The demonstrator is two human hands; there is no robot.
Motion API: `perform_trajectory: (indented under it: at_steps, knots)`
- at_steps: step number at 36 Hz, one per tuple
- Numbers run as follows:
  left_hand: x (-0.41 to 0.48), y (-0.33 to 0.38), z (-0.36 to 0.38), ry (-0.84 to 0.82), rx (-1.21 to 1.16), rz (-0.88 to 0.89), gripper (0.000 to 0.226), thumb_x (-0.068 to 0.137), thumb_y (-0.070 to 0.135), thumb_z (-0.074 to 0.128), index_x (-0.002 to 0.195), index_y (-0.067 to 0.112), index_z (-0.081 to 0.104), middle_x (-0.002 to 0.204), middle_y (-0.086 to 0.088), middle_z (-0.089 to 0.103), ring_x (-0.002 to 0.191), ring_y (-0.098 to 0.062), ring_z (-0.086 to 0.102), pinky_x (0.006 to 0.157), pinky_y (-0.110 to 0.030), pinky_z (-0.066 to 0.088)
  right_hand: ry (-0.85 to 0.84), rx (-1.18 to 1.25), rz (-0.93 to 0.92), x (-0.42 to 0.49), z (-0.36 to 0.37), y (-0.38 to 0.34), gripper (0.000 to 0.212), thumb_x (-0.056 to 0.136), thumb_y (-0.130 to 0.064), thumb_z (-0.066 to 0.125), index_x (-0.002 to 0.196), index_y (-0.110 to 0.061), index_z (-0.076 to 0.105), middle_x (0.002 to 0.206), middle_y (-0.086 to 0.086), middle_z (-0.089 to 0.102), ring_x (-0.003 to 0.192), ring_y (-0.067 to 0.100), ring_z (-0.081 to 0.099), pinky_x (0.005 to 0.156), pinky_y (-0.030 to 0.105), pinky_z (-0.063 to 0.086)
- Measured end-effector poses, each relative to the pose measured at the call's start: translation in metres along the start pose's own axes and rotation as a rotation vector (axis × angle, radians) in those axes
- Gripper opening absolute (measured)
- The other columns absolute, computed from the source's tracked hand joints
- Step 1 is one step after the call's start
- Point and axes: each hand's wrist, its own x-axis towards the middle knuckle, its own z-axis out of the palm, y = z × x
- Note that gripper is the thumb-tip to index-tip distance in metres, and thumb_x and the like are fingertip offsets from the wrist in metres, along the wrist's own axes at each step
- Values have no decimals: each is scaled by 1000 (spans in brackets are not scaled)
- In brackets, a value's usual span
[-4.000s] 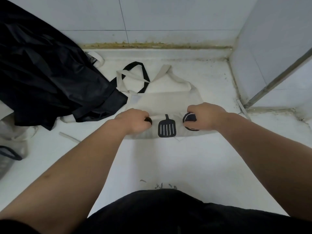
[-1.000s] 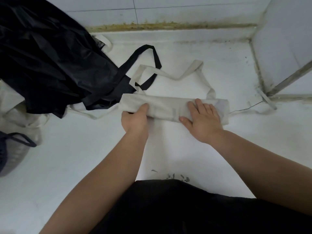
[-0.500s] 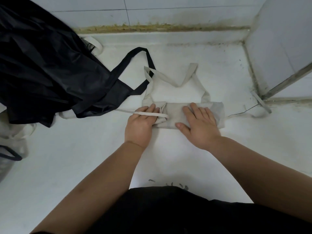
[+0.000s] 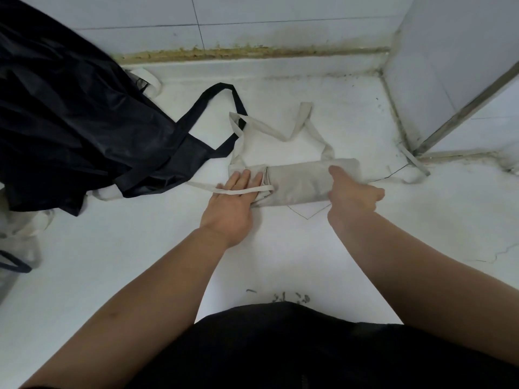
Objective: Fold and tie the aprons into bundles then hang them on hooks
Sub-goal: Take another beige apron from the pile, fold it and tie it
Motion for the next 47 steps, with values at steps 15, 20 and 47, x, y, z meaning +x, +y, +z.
perform_trajectory:
  at_steps: [15,20,47]
  knots:
    - [1,6,-8,-83,-66,-11,68,98,4,29,153,31,0,161,0,-9,148,-18,-12,117,-32,-6,-131,-526,-915,-9,6,2,26,83,5,47,106,-7,52,92,8,50,79,21,43,68,24,29]
    - [2,7,-12,-82,-30,-13,63,99,18,33,154,28,4,162,-3,-4,148,-20,-8,118,-37,-4,-342,-1153,-1404,-8,12,21,38,48,19,67,82,4,64,73,22,57,52,35,55,48,31,35]
    - [11,37,7,265,-357,161,45,91,29,38,98,-1,71,109,-14,69,116,-24,52,100,-26,24,-622,-1438,-1195,-1,3,9,47,91,-33,45,136,-18,42,122,7,43,106,28,49,89,33,39]
